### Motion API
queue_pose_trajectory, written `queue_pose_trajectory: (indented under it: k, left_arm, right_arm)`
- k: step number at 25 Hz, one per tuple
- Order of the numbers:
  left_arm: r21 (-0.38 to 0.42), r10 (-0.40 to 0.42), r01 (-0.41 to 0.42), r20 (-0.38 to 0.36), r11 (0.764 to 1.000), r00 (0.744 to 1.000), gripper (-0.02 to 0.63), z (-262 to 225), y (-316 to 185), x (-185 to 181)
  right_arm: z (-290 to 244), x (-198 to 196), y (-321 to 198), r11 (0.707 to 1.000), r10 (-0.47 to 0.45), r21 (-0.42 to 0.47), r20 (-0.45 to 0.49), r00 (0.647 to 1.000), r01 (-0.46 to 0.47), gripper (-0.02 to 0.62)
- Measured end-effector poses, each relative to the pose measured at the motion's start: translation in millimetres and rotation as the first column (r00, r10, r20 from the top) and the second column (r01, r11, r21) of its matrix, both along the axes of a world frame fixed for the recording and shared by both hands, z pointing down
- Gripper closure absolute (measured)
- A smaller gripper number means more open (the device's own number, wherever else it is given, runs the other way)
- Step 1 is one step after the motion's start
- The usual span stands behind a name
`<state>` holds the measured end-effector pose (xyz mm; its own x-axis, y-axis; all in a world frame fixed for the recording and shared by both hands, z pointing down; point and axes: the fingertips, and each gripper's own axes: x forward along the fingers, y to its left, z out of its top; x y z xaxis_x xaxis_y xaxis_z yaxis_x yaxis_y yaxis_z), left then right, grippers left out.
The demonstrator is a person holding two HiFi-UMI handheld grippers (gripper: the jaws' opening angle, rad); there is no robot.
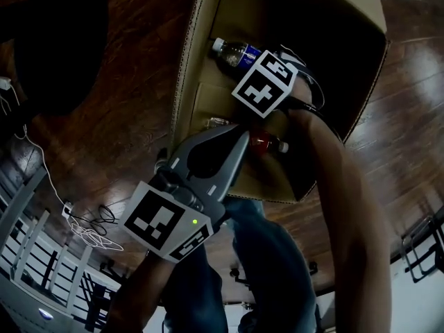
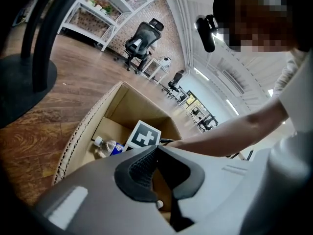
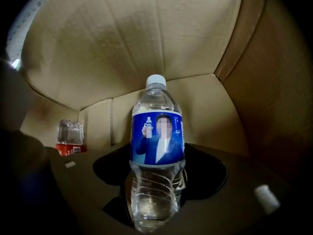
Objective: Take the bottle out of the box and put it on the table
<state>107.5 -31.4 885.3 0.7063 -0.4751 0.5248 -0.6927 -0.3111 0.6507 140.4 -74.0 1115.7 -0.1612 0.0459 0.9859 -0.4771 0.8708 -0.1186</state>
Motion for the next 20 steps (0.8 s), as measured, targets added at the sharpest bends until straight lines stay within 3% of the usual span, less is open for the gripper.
queue_pose_trajectory:
  k: [4,10,15,17,20]
  left_arm:
    - [-0.005,0.000,0.000,0.009,1.000,1.000,0.607,-0.7,-1.8,-1.6]
    - [-0.001,0.004,-0.004,0.067,1.000,0.998,0.607,-14.9,-5.1,-8.3]
    - [0.001,0.017,-0.017,0.095,1.000,0.995,0.607,-61.2,-0.6,-4.9]
    - [0.007,0.029,-0.030,0.113,1.000,0.993,0.607,-81.5,1.9,-3.3]
    - [0.022,0.021,-0.024,0.127,0.999,0.992,0.607,-119.5,-3.7,0.5]
  right_arm:
    - [-3.0,2.6,7.7,0.999,0.042,-0.031,-0.036,0.998,-0.043,0.317]
    - [-47.7,-0.8,8.2,0.976,0.219,-0.006,0.118,0.969,-0.219,0.319]
    - [-117.4,16.6,-3.6,0.910,0.402,0.014,0.216,0.890,-0.414,0.318]
    - [-149.9,19.2,-2.2,0.898,0.421,0.023,0.241,0.874,-0.439,0.316]
    - [-203.3,17.0,1.6,0.903,0.405,0.031,0.273,0.873,-0.429,0.316]
